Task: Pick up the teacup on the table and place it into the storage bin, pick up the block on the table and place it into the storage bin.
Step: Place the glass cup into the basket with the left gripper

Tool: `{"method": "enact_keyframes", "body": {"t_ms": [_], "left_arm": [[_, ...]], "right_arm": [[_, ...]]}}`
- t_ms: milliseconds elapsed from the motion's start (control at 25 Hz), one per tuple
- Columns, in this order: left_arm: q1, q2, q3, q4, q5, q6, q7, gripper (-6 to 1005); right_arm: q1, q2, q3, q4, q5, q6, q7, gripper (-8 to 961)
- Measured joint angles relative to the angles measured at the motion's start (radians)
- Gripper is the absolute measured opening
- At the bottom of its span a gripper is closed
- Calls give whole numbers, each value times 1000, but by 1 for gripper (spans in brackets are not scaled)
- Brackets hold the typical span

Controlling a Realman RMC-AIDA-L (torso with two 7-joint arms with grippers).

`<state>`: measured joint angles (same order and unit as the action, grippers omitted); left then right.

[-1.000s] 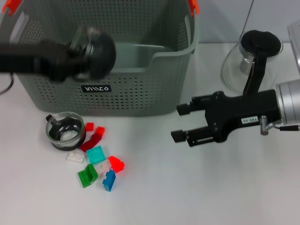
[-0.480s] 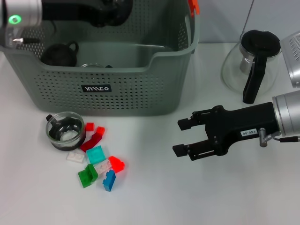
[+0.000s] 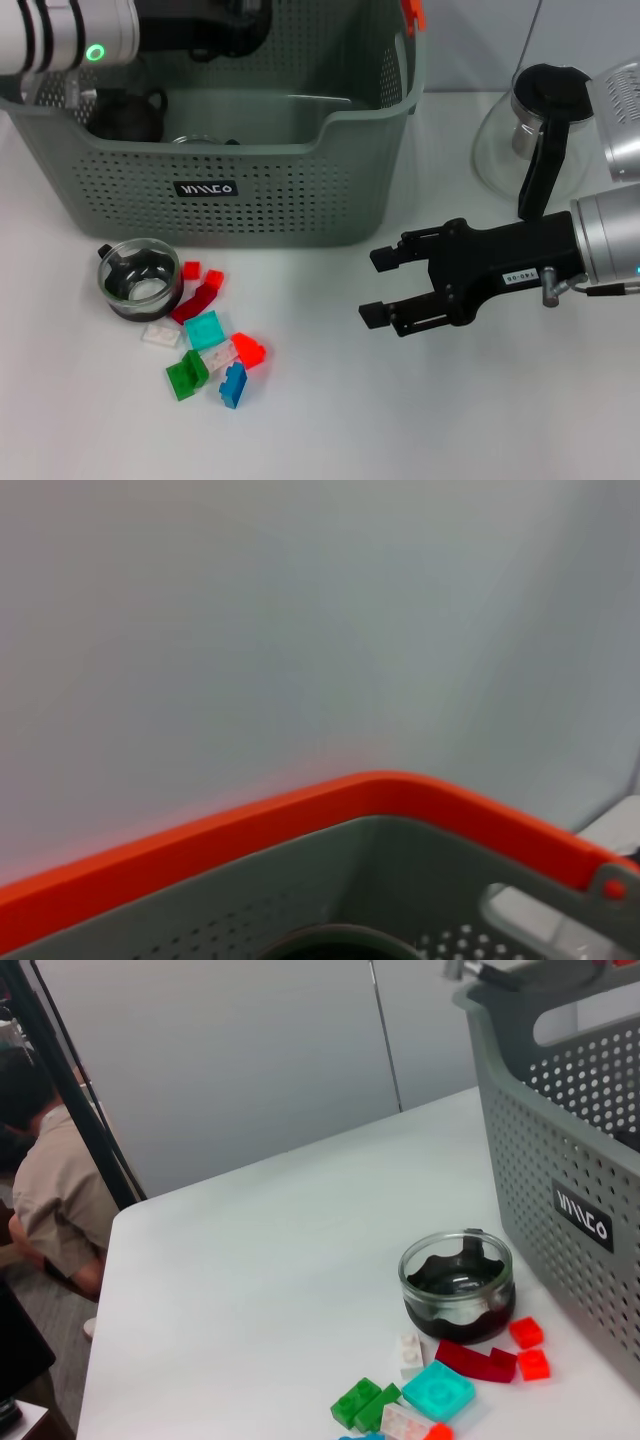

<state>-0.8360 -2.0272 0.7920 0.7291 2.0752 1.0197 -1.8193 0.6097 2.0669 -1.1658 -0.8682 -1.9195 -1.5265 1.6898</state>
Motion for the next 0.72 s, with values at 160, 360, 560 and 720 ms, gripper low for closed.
{"method": "enact_keyframes", "body": {"t_ms": [160, 360, 560, 720], "left_arm": [[-2, -6, 40, -19, 0, -60, 4, 109], [-3, -15, 70, -20, -1, -87, 4, 116], [-7, -26, 73, -21, -1, -102, 5, 123], [-8, -32, 103, -21, -1, -114, 5, 128]], "right_arm": [[3, 1, 0, 0, -1, 0, 2, 803], [3, 4, 1, 0, -1, 2, 2, 802], [1, 4, 3, 0, -1, 11, -1, 802], [-1, 4, 3, 7, -1, 28, -1, 803]]}}
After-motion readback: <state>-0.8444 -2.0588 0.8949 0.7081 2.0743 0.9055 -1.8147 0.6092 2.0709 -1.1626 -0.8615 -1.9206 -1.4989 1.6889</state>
